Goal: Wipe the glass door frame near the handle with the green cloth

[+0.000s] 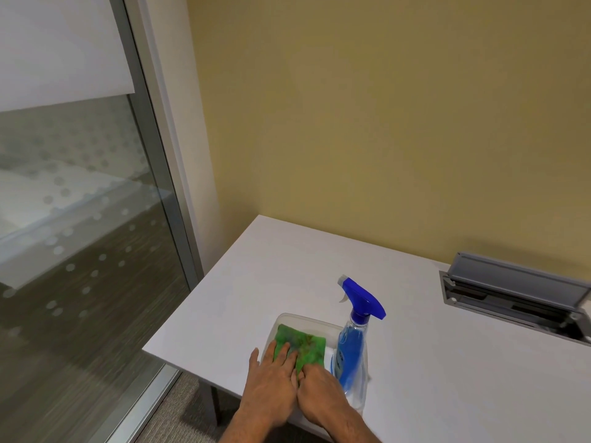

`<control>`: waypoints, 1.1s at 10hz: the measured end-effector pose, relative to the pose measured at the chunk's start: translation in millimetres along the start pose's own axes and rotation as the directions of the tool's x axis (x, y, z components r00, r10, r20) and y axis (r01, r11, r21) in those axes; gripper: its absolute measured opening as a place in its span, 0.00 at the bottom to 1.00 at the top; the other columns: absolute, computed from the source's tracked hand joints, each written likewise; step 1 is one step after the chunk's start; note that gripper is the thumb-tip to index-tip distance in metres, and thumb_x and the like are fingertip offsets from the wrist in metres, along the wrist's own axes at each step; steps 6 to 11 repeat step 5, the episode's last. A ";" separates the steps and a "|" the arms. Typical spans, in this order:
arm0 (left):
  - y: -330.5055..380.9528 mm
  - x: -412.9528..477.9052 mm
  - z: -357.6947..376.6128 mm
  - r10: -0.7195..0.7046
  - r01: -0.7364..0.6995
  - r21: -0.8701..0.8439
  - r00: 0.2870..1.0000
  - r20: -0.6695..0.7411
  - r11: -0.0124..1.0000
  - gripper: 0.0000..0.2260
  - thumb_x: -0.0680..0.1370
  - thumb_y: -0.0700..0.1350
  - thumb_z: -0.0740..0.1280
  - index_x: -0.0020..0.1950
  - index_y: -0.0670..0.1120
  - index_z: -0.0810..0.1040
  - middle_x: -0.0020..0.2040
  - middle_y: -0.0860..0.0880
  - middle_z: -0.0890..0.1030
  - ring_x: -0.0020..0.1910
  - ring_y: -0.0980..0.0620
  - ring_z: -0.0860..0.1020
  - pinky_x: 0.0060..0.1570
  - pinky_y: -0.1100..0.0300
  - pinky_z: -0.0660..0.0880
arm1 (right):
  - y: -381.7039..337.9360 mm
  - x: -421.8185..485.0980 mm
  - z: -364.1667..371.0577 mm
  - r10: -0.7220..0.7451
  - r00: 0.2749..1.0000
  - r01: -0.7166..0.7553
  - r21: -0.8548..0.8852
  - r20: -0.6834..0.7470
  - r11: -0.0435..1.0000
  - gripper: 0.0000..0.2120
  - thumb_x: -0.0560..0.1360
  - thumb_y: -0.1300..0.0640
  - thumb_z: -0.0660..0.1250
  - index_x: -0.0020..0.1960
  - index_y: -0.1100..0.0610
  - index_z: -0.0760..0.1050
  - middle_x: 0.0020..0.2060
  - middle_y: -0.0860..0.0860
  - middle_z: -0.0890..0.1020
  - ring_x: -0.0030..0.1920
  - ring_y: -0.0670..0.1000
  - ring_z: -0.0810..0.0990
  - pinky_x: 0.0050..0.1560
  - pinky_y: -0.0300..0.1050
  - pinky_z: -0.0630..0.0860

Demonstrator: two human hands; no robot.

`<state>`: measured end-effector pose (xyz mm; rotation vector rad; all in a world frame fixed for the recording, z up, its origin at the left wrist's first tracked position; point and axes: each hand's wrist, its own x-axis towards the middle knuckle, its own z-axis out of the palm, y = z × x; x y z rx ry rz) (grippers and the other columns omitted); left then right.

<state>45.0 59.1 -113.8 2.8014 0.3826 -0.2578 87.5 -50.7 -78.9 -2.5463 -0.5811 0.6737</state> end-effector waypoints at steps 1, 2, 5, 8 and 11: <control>0.9 -2.9 -2.7 -0.006 0.006 -0.020 1.000 -0.007 1.000 0.25 0.87 0.54 0.45 0.85 0.53 0.51 0.86 0.52 0.51 0.85 0.50 0.46 0.82 0.41 0.40 | -0.5 -10.0 -5.2 -0.029 0.999 0.027 0.037 0.042 0.999 0.17 0.84 0.53 0.55 0.65 0.59 0.76 0.61 0.56 0.81 0.59 0.54 0.80 0.59 0.44 0.75; 2.3 -8.7 -5.2 -0.014 0.006 -0.109 0.997 -0.080 0.994 0.24 0.87 0.53 0.48 0.84 0.54 0.55 0.86 0.54 0.54 0.85 0.52 0.48 0.82 0.44 0.41 | -1.2 -22.1 -10.8 -0.079 0.997 0.077 0.112 0.015 0.991 0.16 0.83 0.59 0.55 0.67 0.61 0.75 0.63 0.57 0.80 0.63 0.54 0.79 0.62 0.41 0.72; 50.3 -44.3 -95.6 -0.026 -0.042 -0.212 0.951 -0.309 0.976 0.22 0.88 0.52 0.49 0.83 0.57 0.58 0.85 0.56 0.54 0.84 0.57 0.48 0.81 0.56 0.40 | -32.9 -78.0 -73.2 -0.056 0.972 0.149 0.416 -0.229 0.897 0.16 0.84 0.56 0.55 0.68 0.58 0.72 0.62 0.55 0.81 0.62 0.53 0.80 0.65 0.44 0.76; 50.3 -44.3 -95.6 -0.026 -0.042 -0.212 0.951 -0.309 0.976 0.22 0.88 0.52 0.49 0.83 0.57 0.58 0.85 0.56 0.54 0.84 0.57 0.48 0.81 0.56 0.40 | -32.9 -78.0 -73.2 -0.056 0.972 0.149 0.416 -0.229 0.897 0.16 0.84 0.56 0.55 0.68 0.58 0.72 0.62 0.55 0.81 0.62 0.53 0.80 0.65 0.44 0.76; 50.3 -44.3 -95.6 -0.026 -0.042 -0.212 0.951 -0.309 0.976 0.22 0.88 0.52 0.49 0.83 0.57 0.58 0.85 0.56 0.54 0.84 0.57 0.48 0.81 0.56 0.40 | -32.9 -78.0 -73.2 -0.056 0.972 0.149 0.416 -0.229 0.897 0.16 0.84 0.56 0.55 0.68 0.58 0.72 0.62 0.55 0.81 0.62 0.53 0.80 0.65 0.44 0.76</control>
